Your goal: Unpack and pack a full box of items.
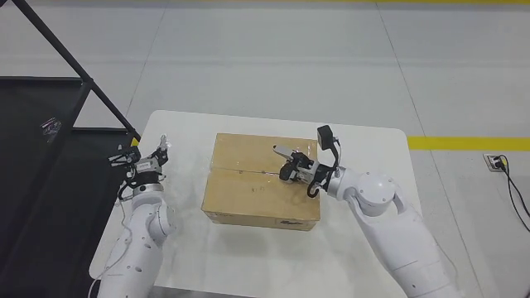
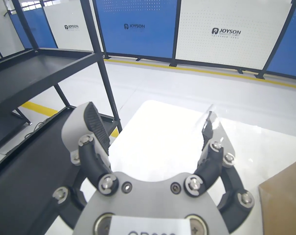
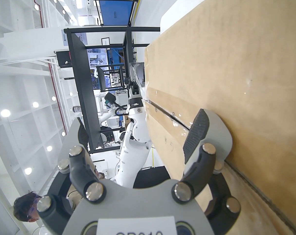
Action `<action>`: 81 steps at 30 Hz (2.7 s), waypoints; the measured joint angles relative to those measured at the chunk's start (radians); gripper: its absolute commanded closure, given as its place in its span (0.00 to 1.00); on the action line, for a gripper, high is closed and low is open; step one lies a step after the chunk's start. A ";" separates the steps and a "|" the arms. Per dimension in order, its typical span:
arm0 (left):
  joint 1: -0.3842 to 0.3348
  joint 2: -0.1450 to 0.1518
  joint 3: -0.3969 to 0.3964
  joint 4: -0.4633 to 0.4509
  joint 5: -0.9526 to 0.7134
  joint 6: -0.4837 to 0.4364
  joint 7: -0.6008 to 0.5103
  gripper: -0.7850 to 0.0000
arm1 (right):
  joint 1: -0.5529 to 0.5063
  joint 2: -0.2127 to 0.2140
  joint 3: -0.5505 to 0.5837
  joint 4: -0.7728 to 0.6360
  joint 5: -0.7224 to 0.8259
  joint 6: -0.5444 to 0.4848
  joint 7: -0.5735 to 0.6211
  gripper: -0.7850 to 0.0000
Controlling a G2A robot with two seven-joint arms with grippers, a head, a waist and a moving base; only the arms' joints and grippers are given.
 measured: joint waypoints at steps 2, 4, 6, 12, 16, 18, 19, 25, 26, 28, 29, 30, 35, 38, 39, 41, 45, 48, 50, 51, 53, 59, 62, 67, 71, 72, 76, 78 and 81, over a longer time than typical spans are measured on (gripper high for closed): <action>0.014 0.000 -0.008 -0.023 -0.003 0.001 0.017 0.00 | -0.002 0.000 0.000 -0.002 0.000 0.000 -0.001 0.00; 0.031 0.000 -0.017 -0.048 -0.006 0.001 0.039 0.00 | -0.004 0.000 0.000 -0.003 0.004 -0.001 -0.006 0.00; 0.047 -0.001 -0.025 -0.074 -0.006 0.004 0.063 0.00 | -0.006 0.000 0.001 -0.004 0.011 -0.004 -0.013 0.00; 0.092 -0.004 -0.042 -0.142 -0.005 0.018 0.128 0.00 | -0.019 0.000 0.008 -0.009 0.027 -0.016 -0.043 0.00; 0.117 -0.007 -0.049 -0.177 -0.005 0.027 0.143 0.00 | -0.024 0.001 0.010 -0.016 0.025 -0.015 -0.045 0.00; 0.126 -0.008 -0.053 -0.189 -0.005 0.029 0.145 0.00 | -0.026 0.001 0.010 -0.018 0.025 -0.013 -0.045 0.00; 0.128 -0.009 -0.055 -0.194 -0.006 0.029 0.146 0.00 | -0.026 0.001 0.010 -0.018 0.024 -0.011 -0.049 0.00; 0.137 -0.012 -0.070 -0.216 -0.013 0.026 0.157 0.00 | -0.030 -0.001 0.003 -0.026 0.019 0.003 -0.085 0.00; 0.137 -0.013 -0.072 -0.219 -0.013 0.026 0.157 0.00 | -0.030 -0.001 0.002 -0.027 0.018 0.004 -0.087 0.00; 0.136 -0.014 -0.076 -0.224 -0.013 0.024 0.156 0.00 | -0.031 -0.001 0.002 -0.027 0.018 0.005 -0.090 0.00; 0.136 -0.015 -0.078 -0.226 -0.013 0.024 0.155 0.00 | -0.031 -0.001 0.002 -0.028 0.019 0.005 -0.090 0.00; 0.134 -0.015 -0.080 -0.230 -0.013 0.023 0.154 0.00 | -0.033 -0.001 0.003 -0.028 0.019 0.004 -0.090 0.00; 0.133 -0.018 -0.086 -0.254 -0.016 0.017 0.148 0.00 | -0.038 0.001 0.007 -0.031 0.019 0.002 -0.088 0.00; 0.136 -0.020 -0.090 -0.279 -0.016 0.014 0.141 0.00 | -0.041 0.001 0.009 -0.031 0.020 0.000 -0.088 0.00; 0.138 -0.021 -0.092 -0.289 -0.016 0.013 0.138 0.00 | -0.043 0.002 0.009 -0.031 0.020 -0.001 -0.088 0.00; 0.141 -0.021 -0.095 -0.305 -0.015 0.011 0.133 0.00 | -0.044 0.002 0.010 -0.032 0.021 -0.002 -0.088 0.00; 0.148 -0.022 -0.103 -0.349 -0.006 0.010 0.120 0.00 | -0.047 0.003 0.012 -0.033 0.022 -0.004 -0.091 0.00; 0.155 -0.023 -0.108 -0.380 0.002 0.009 0.109 0.00 | -0.050 0.003 0.014 -0.035 0.020 -0.002 -0.106 0.00; 0.158 -0.023 -0.111 -0.398 0.007 0.006 0.101 0.00 | -0.052 0.003 0.015 -0.038 0.018 0.005 -0.119 0.00; 0.161 -0.023 -0.113 -0.409 0.009 0.005 0.095 0.00 | -0.054 0.002 0.015 -0.042 0.017 0.011 -0.126 0.00; 0.163 -0.024 -0.114 -0.427 0.015 0.002 0.087 0.00 | -0.055 0.002 0.016 -0.046 0.018 0.017 -0.130 0.00; 0.172 -0.026 -0.109 -0.490 0.043 -0.004 0.059 0.00 | -0.057 0.004 0.021 -0.050 0.019 0.020 -0.131 0.00; 0.173 -0.028 -0.098 -0.518 0.063 -0.007 0.044 0.00 | -0.059 0.005 0.025 -0.052 0.021 0.018 -0.130 0.00; 0.170 -0.032 -0.074 -0.552 0.098 -0.011 0.018 0.00 | -0.081 0.010 0.049 -0.081 0.025 -0.004 -0.138 0.00; 0.164 -0.035 -0.057 -0.566 0.115 -0.015 0.003 0.00 | -0.131 0.021 0.094 -0.140 0.025 -0.030 -0.141 0.00; 0.162 -0.037 -0.050 -0.570 0.120 -0.017 -0.001 0.00 | -0.149 0.026 0.110 -0.162 0.024 -0.033 -0.141 0.00; 0.157 -0.041 -0.023 -0.578 0.141 -0.026 -0.014 0.00 | -0.211 0.038 0.166 -0.221 0.037 -0.047 -0.137 0.00; 0.154 -0.044 -0.005 -0.582 0.152 -0.031 -0.021 0.00 | -0.244 0.044 0.196 -0.245 0.050 -0.062 -0.129 0.00; 0.147 -0.049 0.023 -0.588 0.169 -0.034 -0.032 0.00 | -0.290 0.052 0.235 -0.279 0.061 -0.080 -0.128 0.00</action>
